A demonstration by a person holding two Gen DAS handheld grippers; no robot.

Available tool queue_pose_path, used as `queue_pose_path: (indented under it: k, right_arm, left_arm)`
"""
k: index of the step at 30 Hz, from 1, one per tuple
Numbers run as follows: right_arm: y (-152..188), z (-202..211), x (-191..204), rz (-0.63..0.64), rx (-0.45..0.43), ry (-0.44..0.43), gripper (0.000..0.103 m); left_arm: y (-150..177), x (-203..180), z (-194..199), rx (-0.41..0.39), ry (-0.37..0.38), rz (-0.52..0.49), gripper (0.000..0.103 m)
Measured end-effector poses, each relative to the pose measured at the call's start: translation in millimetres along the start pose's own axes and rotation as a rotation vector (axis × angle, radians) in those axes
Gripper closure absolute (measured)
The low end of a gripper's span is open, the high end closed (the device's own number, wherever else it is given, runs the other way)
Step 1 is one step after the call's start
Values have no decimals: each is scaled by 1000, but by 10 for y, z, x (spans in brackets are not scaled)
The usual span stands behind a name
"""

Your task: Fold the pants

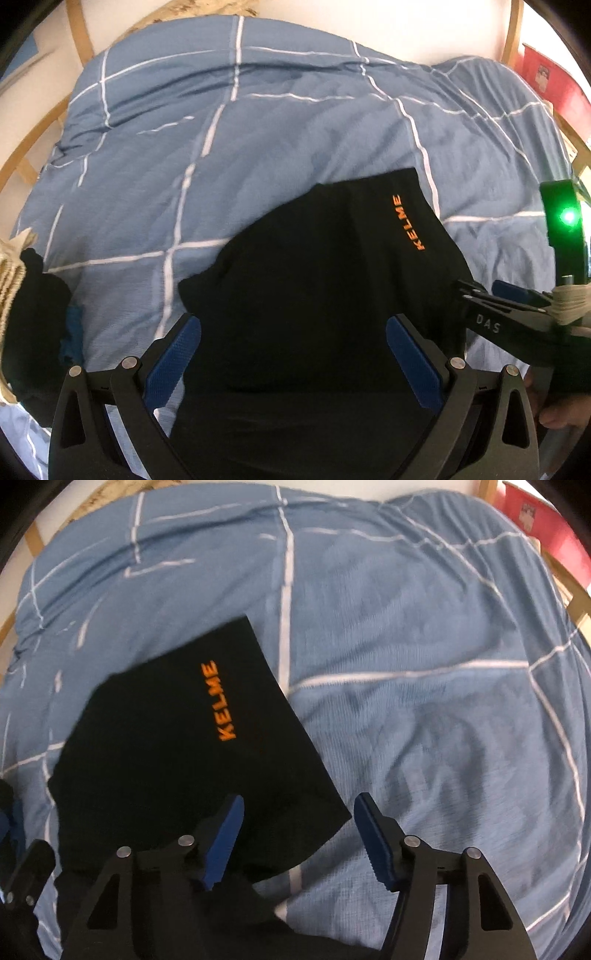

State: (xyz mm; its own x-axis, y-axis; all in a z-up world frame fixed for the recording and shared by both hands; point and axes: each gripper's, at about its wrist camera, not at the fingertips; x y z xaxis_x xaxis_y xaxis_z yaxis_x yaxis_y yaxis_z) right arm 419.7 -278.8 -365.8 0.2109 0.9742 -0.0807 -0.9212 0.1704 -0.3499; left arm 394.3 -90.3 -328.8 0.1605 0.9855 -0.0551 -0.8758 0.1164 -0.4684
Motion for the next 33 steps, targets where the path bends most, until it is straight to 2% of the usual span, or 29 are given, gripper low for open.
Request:
queue_pose_path:
  k: [1, 2, 4, 5, 9, 14, 17, 20, 21, 24, 25, 26, 27, 28, 30, 33]
  right_arm:
    - [12, -34, -14, 1, 9, 1, 44]
    - [25, -68, -22, 4, 20, 3, 51]
    - [89, -108, -49, 16, 40, 5, 64]
    - [124, -113, -71, 18, 45, 7, 76]
    - [285, -24, -240, -10, 38, 16, 89]
    - [521, 49, -453, -61, 45, 41, 89]
    - [629, 35, -525, -77, 80, 61, 89]
    - [648, 37, -566, -92, 98, 122, 87]
    - [653, 47, -593, -100, 111, 161, 84]
    - [641, 116, -699, -154, 133, 184, 76]
    - [630, 181, -712, -156, 113, 188, 74]
    - [609, 279, -702, -146, 74, 192, 67]
    - [574, 384, -673, -129, 31, 193, 55]
    - [539, 460, -672, -116, 1, 186, 50]
    - [411, 581, -568, -81, -60, 142, 48]
    - [61, 513, -260, -37, -110, 76, 48]
  left_arm:
    - [14, -17, -13, 6, 2, -5, 1]
    - [24, -35, -26, 10, 3, -10, 1]
    - [36, -75, -41, 15, 7, -17, 1]
    - [55, -99, -44, 20, 10, -23, 1]
    - [94, -182, -41, 26, 25, -35, 1]
    - [171, -277, -90, 55, 40, -45, 1]
    - [198, -287, -100, 72, 48, -38, 1]
    - [223, -258, -95, 82, 36, -35, 1]
    - [226, -234, -83, 83, 30, -34, 1]
    - [205, -118, -10, 73, 17, -31, 1]
    - [181, -45, 46, 51, 11, -31, 1]
    - [159, 16, 82, 32, 3, -33, 1]
    - [122, 133, 148, -4, -19, -30, 1]
    - [97, 209, 175, -21, -26, -26, 1]
    - [18, 452, 208, -55, -40, -16, 1]
    - [-78, 731, 127, -50, -83, -15, 9]
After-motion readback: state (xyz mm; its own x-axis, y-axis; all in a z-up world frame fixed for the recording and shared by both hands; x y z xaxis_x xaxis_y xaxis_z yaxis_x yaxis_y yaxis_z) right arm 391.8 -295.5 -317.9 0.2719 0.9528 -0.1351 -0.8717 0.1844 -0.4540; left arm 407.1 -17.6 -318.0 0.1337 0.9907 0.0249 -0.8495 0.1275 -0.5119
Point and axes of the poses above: each gripper's, at about its wrist camera, not at the fingertips, and z roughly against the way its jaws point, x to its left, y to its underside, and after that the axes turned 6 degrees about y, right-handed
